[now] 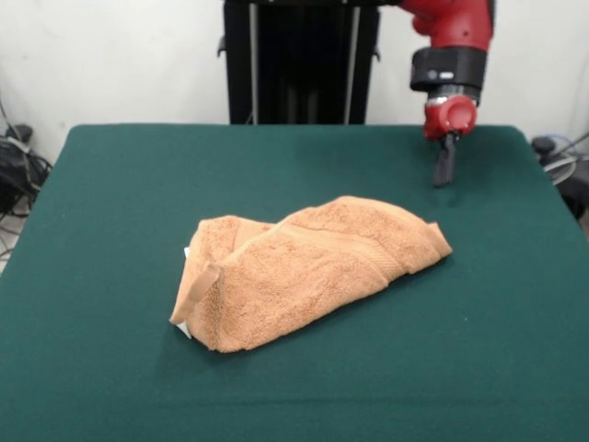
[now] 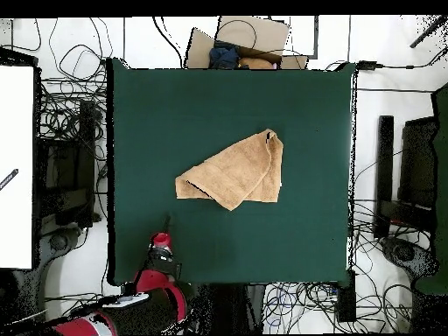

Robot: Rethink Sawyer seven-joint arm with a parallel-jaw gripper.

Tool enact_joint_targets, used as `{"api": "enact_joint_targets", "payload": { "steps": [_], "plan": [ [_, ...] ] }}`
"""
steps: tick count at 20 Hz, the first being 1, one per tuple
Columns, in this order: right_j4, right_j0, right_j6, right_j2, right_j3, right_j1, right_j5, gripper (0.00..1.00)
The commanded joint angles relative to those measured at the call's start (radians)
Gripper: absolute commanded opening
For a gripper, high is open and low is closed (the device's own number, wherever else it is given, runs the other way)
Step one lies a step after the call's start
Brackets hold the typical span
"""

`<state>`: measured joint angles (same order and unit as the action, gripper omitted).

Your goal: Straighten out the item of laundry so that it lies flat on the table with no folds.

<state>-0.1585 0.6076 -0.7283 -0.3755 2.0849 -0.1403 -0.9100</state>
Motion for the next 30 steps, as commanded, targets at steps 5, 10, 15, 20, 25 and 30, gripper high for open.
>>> {"api": "enact_joint_targets", "payload": {
  "steps": [5, 10, 15, 20, 25, 30],
  "plan": [
    [-0.078, -0.078, -0.206, 0.051, -0.207, 0.173, -0.016, 1.00],
    [-0.048, -0.104, -0.166, 0.054, -0.185, 0.083, 0.111, 1.00],
    [0.004, -0.145, -0.142, 0.048, -0.186, 0.009, 0.207, 1.00],
    [0.047, -0.185, -0.145, 0.037, -0.231, 0.038, 0.206, 1.00],
    [0.059, -0.204, -0.164, 0.039, -0.267, 0.092, 0.163, 1.00],
    [0.038, -0.198, -0.162, 0.034, -0.282, 0.124, 0.135, 1.00]
  ]
}}
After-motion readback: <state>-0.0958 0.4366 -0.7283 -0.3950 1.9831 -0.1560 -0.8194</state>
